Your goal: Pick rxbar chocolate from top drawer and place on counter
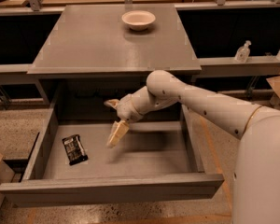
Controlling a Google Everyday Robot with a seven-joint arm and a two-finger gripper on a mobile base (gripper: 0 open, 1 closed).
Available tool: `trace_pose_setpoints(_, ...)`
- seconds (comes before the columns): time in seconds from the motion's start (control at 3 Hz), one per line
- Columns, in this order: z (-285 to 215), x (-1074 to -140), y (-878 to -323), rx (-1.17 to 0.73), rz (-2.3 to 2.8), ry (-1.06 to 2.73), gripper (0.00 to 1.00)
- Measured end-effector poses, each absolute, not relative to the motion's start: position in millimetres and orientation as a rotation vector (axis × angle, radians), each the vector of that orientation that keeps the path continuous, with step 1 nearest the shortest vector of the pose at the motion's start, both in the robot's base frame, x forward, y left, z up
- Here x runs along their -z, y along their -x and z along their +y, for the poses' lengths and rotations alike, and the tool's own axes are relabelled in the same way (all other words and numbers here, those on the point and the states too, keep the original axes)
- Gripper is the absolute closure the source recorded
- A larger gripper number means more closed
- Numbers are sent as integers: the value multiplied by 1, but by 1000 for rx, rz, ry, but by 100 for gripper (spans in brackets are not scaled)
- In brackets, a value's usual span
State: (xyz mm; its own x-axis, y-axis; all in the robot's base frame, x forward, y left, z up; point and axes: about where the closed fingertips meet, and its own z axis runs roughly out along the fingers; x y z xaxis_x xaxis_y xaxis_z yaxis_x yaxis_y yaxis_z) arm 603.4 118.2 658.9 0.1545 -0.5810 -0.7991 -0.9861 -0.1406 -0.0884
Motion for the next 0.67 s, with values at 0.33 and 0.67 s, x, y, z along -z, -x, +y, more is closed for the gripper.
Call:
trace_pose_setpoints(0.33, 142, -651, -603, -892, 1466, 1782, 0)
trace_pose_setpoints(0.67, 176, -647, -601, -978, 1389, 1773, 0)
